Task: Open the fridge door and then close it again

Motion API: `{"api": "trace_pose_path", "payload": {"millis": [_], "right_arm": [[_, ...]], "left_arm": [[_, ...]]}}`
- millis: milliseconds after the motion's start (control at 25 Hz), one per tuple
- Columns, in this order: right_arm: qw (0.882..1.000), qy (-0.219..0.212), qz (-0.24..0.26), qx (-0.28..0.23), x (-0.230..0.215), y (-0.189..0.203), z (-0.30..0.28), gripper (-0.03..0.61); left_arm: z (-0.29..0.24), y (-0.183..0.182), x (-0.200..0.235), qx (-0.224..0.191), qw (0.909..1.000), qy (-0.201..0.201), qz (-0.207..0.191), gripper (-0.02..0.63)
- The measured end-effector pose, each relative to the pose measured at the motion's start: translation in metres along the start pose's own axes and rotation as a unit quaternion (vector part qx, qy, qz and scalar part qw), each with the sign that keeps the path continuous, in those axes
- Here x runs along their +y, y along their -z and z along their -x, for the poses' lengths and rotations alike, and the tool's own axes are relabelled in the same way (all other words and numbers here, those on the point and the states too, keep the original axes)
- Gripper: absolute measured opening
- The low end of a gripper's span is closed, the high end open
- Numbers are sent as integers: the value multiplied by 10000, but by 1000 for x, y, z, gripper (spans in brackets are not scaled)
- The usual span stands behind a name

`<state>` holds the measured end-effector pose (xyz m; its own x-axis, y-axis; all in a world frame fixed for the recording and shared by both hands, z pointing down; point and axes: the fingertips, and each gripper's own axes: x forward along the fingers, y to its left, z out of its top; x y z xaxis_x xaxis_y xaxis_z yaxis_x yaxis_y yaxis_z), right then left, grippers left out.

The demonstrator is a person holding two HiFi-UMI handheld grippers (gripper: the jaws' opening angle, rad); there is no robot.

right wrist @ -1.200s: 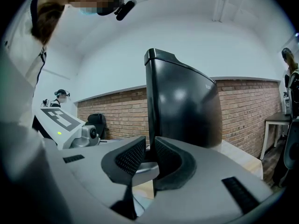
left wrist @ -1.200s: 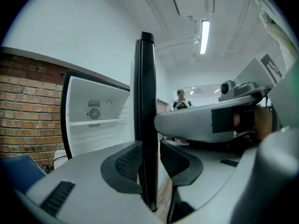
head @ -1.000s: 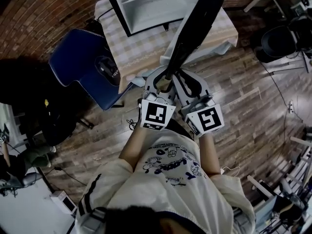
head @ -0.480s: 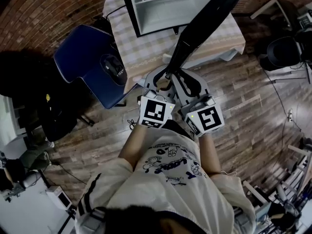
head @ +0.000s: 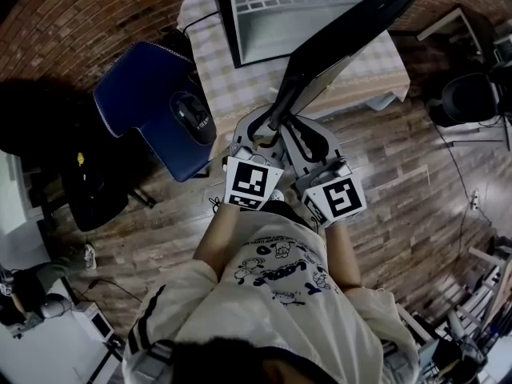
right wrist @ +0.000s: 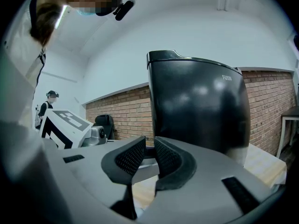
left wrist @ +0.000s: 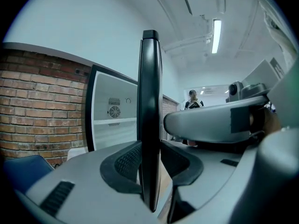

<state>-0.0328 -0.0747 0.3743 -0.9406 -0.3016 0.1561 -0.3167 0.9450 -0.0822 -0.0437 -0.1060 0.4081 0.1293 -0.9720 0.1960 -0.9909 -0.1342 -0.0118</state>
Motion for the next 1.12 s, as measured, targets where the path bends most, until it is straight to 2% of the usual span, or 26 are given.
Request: {"api": "trace_pose_path", "payload": {"millis": [400, 760, 1120], "right_arm": [[9998, 200, -94, -28, -18, -3, -28, 75], [9972, 680, -306, -1, -41, -2, -53, 75], [9959, 809, -412, 1, -55, -5, -81, 75]], "left_arm": [[-9, -2, 42, -5, 9999, -145, 56, 141], [-19, -4, 77, -5, 9998, -170, 91, 147], [-32, -7, 111, -19, 9998, -182, 102, 151]]}}
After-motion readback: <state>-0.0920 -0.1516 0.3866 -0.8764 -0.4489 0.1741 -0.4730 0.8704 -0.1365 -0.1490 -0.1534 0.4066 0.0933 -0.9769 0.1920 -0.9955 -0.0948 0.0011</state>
